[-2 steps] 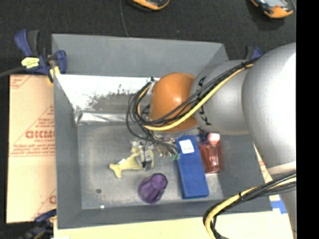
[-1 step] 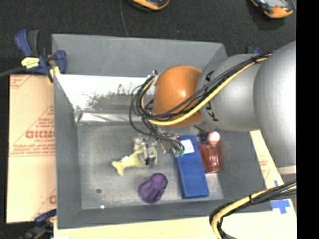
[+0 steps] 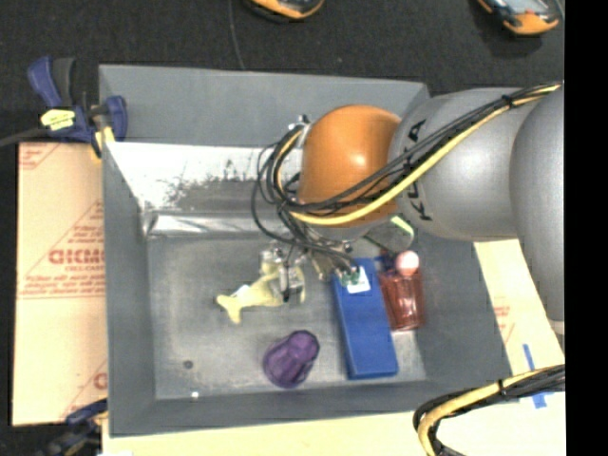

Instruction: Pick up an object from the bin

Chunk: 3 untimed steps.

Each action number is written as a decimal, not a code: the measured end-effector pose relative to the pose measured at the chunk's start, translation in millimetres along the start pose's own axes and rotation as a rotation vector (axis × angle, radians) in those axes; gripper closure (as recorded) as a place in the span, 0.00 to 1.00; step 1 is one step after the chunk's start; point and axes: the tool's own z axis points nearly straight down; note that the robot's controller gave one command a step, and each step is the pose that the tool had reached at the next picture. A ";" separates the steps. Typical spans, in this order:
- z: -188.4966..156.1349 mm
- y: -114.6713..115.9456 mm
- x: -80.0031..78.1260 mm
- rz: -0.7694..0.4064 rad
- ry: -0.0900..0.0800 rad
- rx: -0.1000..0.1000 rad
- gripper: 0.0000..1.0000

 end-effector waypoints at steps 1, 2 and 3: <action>-21.9 -0.6 -1.4 0.002 -0.005 0.001 1.00; -32.8 -0.5 -0.8 0.002 -0.002 0.001 1.00; -69.5 -0.9 -0.2 0.005 0.003 0.000 1.00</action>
Offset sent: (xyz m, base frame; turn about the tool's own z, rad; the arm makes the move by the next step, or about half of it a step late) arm 0.0010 -0.0002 0.0189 0.0009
